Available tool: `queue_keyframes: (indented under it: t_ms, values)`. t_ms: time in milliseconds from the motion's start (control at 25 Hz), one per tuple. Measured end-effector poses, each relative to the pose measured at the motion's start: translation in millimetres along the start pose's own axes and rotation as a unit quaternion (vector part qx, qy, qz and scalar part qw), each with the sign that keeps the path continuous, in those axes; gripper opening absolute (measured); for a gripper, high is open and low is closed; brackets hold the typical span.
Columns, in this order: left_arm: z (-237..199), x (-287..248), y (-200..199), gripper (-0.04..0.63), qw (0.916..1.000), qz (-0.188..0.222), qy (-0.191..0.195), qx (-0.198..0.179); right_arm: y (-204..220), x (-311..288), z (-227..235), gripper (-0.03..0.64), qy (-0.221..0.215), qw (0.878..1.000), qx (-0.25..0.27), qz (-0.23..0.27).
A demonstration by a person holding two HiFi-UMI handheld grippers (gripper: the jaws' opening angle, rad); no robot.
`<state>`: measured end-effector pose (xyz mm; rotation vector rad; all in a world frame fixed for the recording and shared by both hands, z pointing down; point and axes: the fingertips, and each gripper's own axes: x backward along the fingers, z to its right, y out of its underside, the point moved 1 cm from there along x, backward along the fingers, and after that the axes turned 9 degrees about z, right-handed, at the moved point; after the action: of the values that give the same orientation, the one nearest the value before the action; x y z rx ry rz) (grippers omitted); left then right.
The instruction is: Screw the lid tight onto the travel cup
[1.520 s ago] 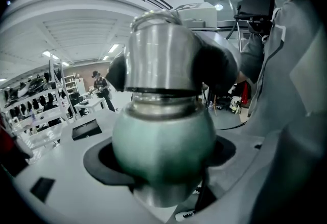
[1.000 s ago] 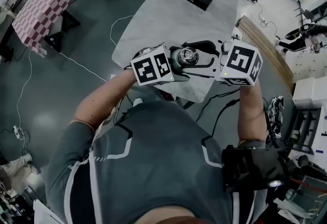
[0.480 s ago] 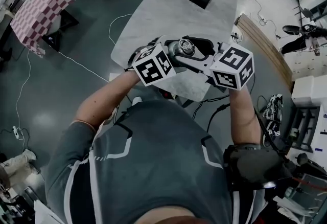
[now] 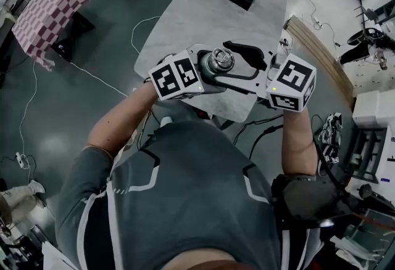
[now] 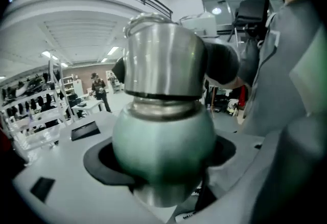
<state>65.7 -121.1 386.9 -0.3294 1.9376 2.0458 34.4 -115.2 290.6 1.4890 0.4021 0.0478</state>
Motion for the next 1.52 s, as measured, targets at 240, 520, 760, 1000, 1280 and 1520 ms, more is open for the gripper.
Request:
queue_keyframes:
  t_ms: [240, 520, 760, 1000, 1280, 1520]
  values:
    - [36.1, 20.5, -25.6, 0.400, 0.9921, 0.038, 0.119, -0.008, -33.0, 8.6, -32.9, 0.324, -0.123, 0.986, 0.080, 0.080]
    - [44.2, 24.2, -34.9, 0.399, 0.9900, 0.038, 0.134, -0.020, -32.1, 0.6, -40.2, 0.280, -0.152, 0.980, 0.077, 0.098]
    - [19.8, 13.8, -14.5, 0.399, 0.9987, -0.006, 0.042, -0.029, -19.8, -3.7, -21.9, 0.278, -0.093, 0.989, 0.036, 0.111]
    - [-9.9, 5.4, 2.8, 0.400, 0.9976, -0.024, -0.061, 0.024, -3.3, -7.8, 11.0, 0.278, 0.065, 0.985, -0.045, 0.155]
    - [-20.1, 4.7, 16.7, 0.400, 0.9942, -0.044, -0.098, 0.006, 8.7, -12.4, 17.1, 0.278, 0.124, 0.982, -0.061, 0.126]
    - [14.9, 11.2, -15.4, 0.399, 0.9992, 0.012, 0.037, -0.012, -16.7, -4.4, -14.4, 0.278, -0.038, 0.992, 0.020, 0.117]
